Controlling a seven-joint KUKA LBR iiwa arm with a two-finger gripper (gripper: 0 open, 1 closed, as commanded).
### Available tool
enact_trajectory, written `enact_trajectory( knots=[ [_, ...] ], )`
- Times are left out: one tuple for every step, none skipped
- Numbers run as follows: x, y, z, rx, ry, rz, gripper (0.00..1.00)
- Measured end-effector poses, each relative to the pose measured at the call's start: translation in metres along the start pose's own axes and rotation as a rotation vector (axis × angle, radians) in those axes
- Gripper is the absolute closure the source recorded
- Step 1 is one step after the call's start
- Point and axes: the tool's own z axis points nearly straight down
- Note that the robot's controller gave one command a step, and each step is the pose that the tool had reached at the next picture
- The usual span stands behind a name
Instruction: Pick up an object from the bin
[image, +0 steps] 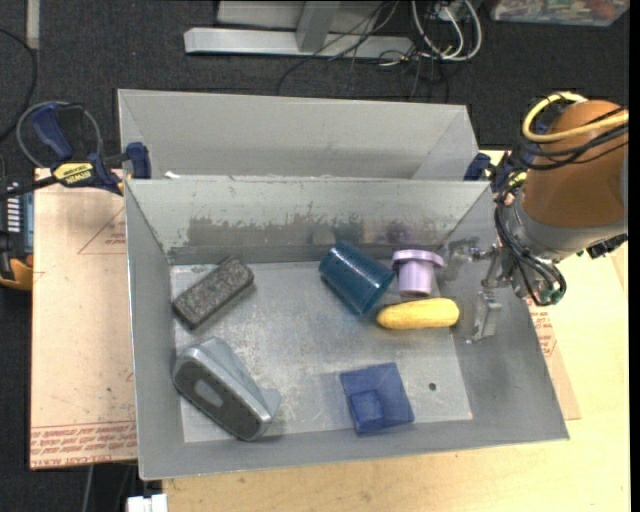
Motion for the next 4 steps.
enact_trajectory(
  knots=[
    [0.0, 0.0, 0.0, 0.0, 0.0, 0.0, 1.0],
    [0.0, 0.0, 0.0, 0.0, 0.0, 0.0, 1.0],
    [-0.031, 0.043, 0.035, -0.003, -0.002, -0.25, 0.0],
    [-0.031, 0.042, 0.034, -0.001, -0.003, -0.247, 0.0]
  ],
)
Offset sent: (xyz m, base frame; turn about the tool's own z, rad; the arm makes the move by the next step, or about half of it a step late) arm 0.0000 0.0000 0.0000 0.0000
